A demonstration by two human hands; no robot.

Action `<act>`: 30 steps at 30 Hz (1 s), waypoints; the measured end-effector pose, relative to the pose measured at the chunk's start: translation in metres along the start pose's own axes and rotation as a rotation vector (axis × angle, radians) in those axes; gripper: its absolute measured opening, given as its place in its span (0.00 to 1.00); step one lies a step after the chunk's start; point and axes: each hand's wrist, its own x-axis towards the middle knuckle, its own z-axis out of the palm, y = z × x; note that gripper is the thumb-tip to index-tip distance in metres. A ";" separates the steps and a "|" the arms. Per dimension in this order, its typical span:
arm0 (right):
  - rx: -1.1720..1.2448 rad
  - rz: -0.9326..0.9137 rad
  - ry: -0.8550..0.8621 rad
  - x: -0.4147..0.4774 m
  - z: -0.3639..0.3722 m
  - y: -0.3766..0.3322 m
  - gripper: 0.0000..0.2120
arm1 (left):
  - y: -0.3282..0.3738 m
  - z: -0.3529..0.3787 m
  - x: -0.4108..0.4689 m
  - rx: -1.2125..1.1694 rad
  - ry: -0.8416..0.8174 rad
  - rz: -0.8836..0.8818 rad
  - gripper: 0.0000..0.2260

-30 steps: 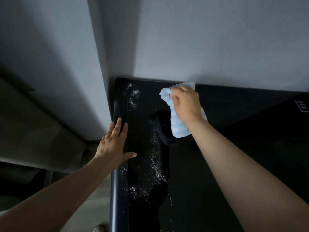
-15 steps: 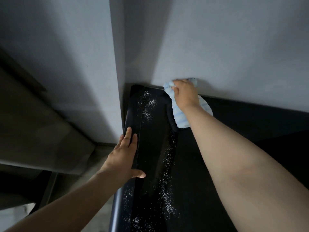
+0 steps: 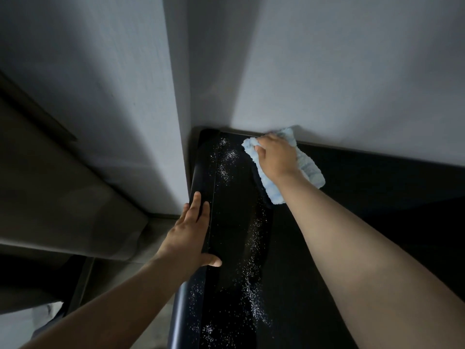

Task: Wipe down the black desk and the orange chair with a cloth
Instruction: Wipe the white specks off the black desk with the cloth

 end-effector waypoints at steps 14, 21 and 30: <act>0.012 -0.006 0.040 -0.082 0.011 -0.007 0.15 | 0.002 -0.004 -0.002 0.015 -0.006 -0.002 0.57; 0.012 -0.009 0.022 -0.116 0.012 -0.011 0.15 | 0.004 -0.005 -0.003 0.039 -0.012 -0.006 0.56; 0.015 0.019 0.019 -0.148 0.013 -0.015 0.14 | 0.005 -0.004 -0.004 0.038 0.000 -0.004 0.56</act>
